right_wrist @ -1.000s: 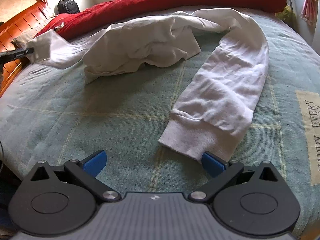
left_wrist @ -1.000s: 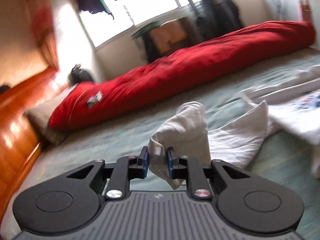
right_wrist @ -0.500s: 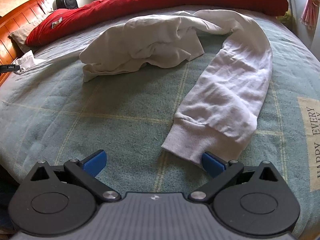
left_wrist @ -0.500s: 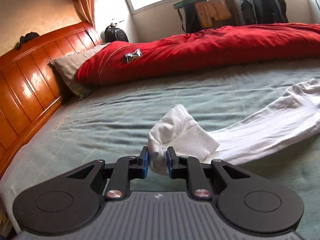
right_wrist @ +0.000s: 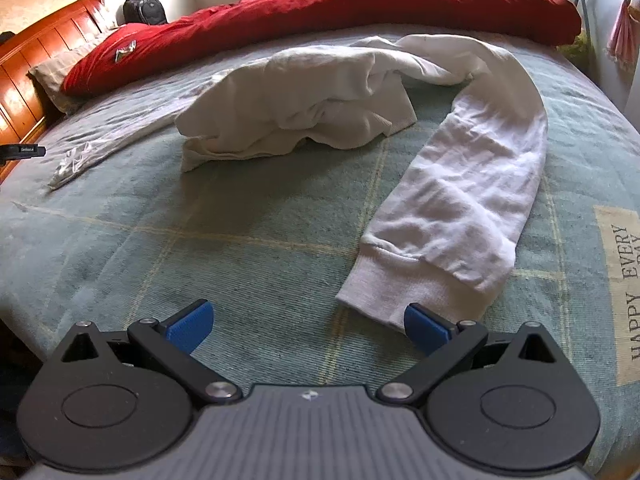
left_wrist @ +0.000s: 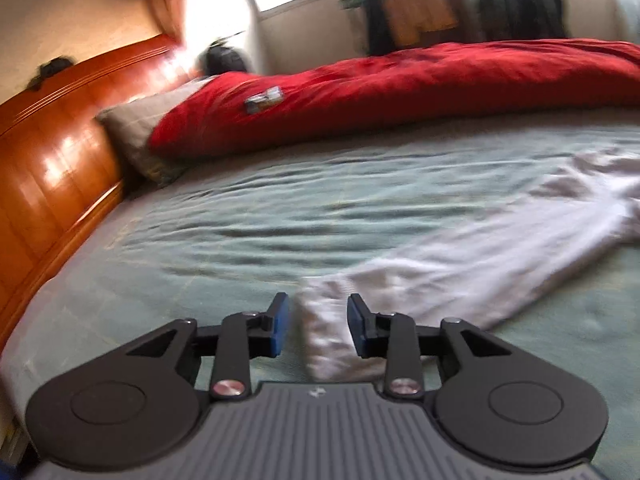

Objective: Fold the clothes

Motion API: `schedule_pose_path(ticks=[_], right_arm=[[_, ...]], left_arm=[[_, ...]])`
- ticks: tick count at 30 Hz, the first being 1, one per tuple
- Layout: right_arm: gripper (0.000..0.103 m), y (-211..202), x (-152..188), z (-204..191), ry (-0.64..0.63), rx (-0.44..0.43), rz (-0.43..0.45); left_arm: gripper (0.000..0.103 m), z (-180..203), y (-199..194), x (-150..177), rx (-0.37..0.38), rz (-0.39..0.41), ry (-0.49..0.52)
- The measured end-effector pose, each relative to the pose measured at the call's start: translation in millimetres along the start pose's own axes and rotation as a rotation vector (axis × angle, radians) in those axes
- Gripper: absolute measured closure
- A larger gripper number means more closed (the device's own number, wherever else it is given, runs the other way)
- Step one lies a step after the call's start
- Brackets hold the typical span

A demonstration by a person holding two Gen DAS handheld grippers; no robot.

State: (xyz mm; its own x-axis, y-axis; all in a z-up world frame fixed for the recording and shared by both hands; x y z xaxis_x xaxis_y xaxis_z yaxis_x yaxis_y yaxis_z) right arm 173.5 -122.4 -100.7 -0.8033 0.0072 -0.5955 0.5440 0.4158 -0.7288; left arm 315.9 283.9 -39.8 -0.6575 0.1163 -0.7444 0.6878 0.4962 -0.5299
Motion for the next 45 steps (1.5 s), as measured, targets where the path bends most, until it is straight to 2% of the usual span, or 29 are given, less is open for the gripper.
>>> schedule_pose_path(ticks=[2, 8, 13, 14, 17, 22, 25, 26, 27, 30, 37, 39, 43, 44, 45], right_arm=[[0.0, -1.6, 1.0, -2.5, -0.006, -0.009, 0.006], [0.0, -5.5, 7.6, -9.7, -0.018, -0.034, 0.01], [0.0, -15.4, 11.2, -13.1, -0.04, -0.044, 0.024], [0.0, -17.2, 12.0, -13.4, -0.044, -0.05, 0.027], [0.0, -19.7, 13.4, -10.7, -0.053, -0.053, 0.029], [0.0, -18.7, 13.8, -0.2, -0.05, -0.054, 0.025], [0.0, -14.6, 12.8, 6.1, -0.04, -0.06, 0.021], [0.0, -12.4, 12.6, 7.6, -0.037, -0.061, 0.018], [0.0, -10.3, 12.4, 9.2, -0.033, -0.061, 0.015], [0.0, -5.2, 12.1, 11.1, -0.027, -0.066, 0.007], [0.0, 2.8, 7.9, 12.5, -0.03, -0.062, 0.008], [0.0, 4.8, 6.8, 12.2, -0.024, -0.063, 0.011], [0.0, 4.8, 8.7, 10.6, -0.026, -0.054, 0.008], [0.0, 4.4, 9.4, 10.2, -0.028, -0.053, 0.006], [0.0, 3.4, 10.3, 10.2, -0.029, -0.05, 0.005]], left_arm=[[0.068, 26.6, -24.8, 1.9, 0.088, 0.037, 0.062], [0.066, 137.1, -106.4, 13.4, 0.355, 0.179, 0.29], [0.067, 220.0, -161.7, 21.8, 0.497, 0.344, 0.453], [0.069, 234.2, -169.0, 23.0, 0.514, 0.371, 0.481], [0.072, 270.2, -176.8, 27.3, 0.526, 0.408, 0.553], [0.072, 303.5, -167.1, 35.7, 0.474, 0.467, 0.677], [0.072, 311.2, -159.6, 39.3, 0.456, 0.492, 0.729], [0.075, 313.8, -157.2, 40.5, 0.45, 0.501, 0.746], [0.085, 315.9, -155.5, 41.8, 0.445, 0.506, 0.76], [0.092, 316.5, -159.8, 45.7, 0.436, 0.534, 0.777], [0.093, 318.9, -173.9, 62.4, 0.406, 0.661, 0.872], [0.086, 325.5, -171.3, 65.0, 0.406, 0.67, 0.897], [0.085, 336.2, -162.3, 62.2, 0.391, 0.67, 0.908], [0.086, 338.1, -160.5, 61.7, 0.388, 0.666, 0.912], [0.093, 340.0, -158.7, 61.1, 0.385, 0.662, 0.917]])
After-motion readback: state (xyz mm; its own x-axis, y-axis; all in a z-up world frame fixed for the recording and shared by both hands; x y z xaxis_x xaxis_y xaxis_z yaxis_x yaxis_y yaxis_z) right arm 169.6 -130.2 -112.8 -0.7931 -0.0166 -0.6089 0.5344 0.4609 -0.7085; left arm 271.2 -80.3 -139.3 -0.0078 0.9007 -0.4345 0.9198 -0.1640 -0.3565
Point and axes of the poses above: each gripper's, at about its wrist camera, not at the fingertips, and y roughly the way its jaws point, z to its right, x to its underside, the point moved 8 cm from there along y, roughly the way its jaws point, and after that the axes turned 10 degrees about -x, right-handed, at the moved point
